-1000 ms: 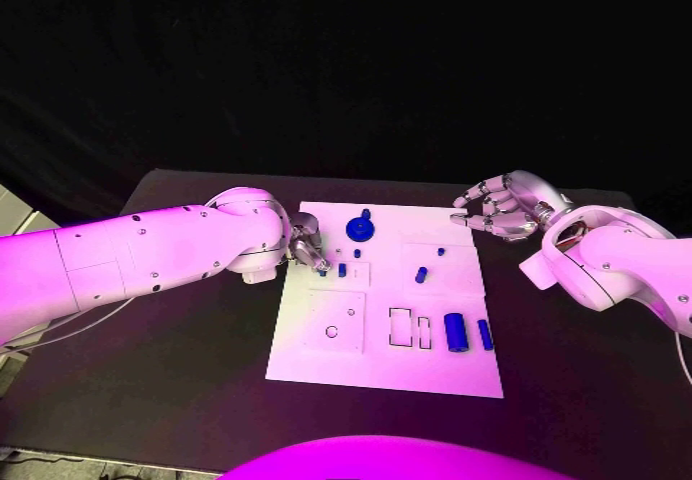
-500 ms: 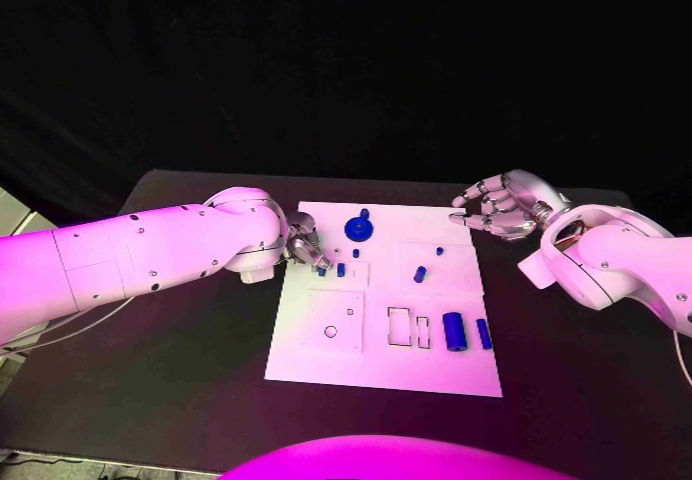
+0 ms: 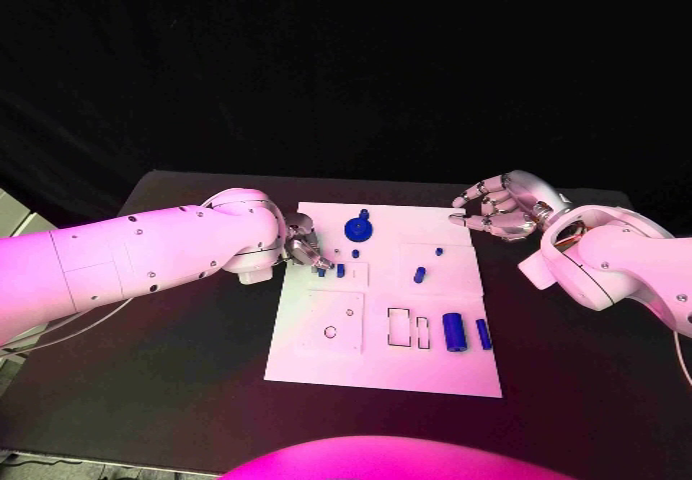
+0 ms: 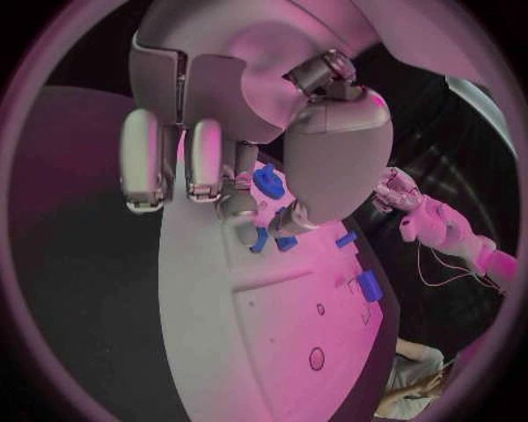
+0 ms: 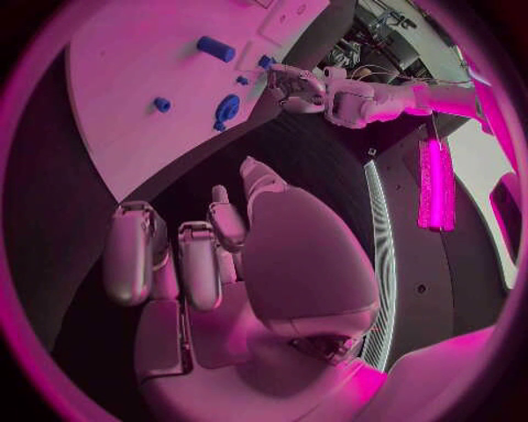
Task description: Assemble the parts on the task board
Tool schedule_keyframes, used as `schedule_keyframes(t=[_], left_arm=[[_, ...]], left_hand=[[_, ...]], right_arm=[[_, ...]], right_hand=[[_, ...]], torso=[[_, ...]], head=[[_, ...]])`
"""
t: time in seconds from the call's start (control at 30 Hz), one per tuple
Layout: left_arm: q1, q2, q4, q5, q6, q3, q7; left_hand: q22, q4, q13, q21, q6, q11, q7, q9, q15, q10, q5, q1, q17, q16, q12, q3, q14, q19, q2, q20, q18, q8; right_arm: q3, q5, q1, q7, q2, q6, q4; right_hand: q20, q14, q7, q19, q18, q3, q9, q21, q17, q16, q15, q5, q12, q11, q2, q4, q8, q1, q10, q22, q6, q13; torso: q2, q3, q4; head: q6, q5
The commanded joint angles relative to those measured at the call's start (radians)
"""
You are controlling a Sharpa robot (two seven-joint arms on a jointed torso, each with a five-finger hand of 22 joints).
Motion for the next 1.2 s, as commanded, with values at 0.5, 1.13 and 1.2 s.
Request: schedule_keyframes(t=[0.5, 1.13, 1.2], left_arm=[[-0.006, -0.033, 0.038, 0.013, -0.126, 0.013, 0.021], [-0.017, -0.068, 0.079, 0.141, -0.371, 0.039, 0.419], [-0.030, -0.067, 0.084, 0.057, -0.405, 0.037, 0.470]], left_hand=[[0.097, 0.004, -0.065, -0.025, -0.060, 0.013, 0.028, 0.020, 0.005, -0.060, -0.011, -0.039, 0.189, -0.011, -0.042, -0.076, 0.084, -0.022, 0.011, 0.003, -0.009, -0.001], [-0.654, -0.008, -0.411, -0.782, -0.410, 0.158, 0.162, -0.223, 0.140, -0.559, -0.002, 0.334, -0.613, -0.683, -0.380, -0.091, -0.472, -0.599, 0.008, 0.138, 0.127, -0.159], [-0.673, -0.030, -0.460, -0.807, -0.440, 0.161, 0.138, -0.271, 0.146, -0.568, 0.000, 0.412, -0.644, -0.709, -0.422, -0.051, -0.469, -0.578, 0.006, 0.135, 0.128, -0.174]], right_arm=[[0.000, -0.009, -0.002, 0.011, -0.002, 0.010, 0.002], [0.000, -0.009, -0.004, 0.014, -0.003, 0.005, -0.003], [0.000, -0.009, -0.004, 0.015, -0.003, 0.002, -0.005]], right_hand=[[-0.002, 0.061, 0.000, -0.004, 0.012, 0.004, -0.001, -0.007, 0.094, -0.006, 0.004, 0.006, -0.004, -0.002, -0.001, 0.001, 0.006, -0.009, -0.006, 0.075, -0.009, -0.001], [-0.002, 0.061, 0.000, -0.005, 0.012, 0.005, -0.002, -0.008, 0.093, -0.007, 0.004, 0.008, -0.004, -0.002, -0.001, 0.001, 0.006, -0.011, -0.006, 0.075, -0.010, -0.001], [-0.002, 0.060, 0.000, -0.006, 0.013, 0.005, -0.002, -0.012, 0.092, -0.007, 0.004, 0.008, -0.007, -0.002, -0.002, 0.000, 0.006, -0.011, -0.009, 0.072, -0.010, -0.004]], torso=[[-0.001, -0.0005, -0.0002], [0.000, -0.0011, 0.0018], [0.000, -0.0010, 0.0022]], head=[[0.005, -0.006], [0.027, -0.016], [0.028, -0.016]])
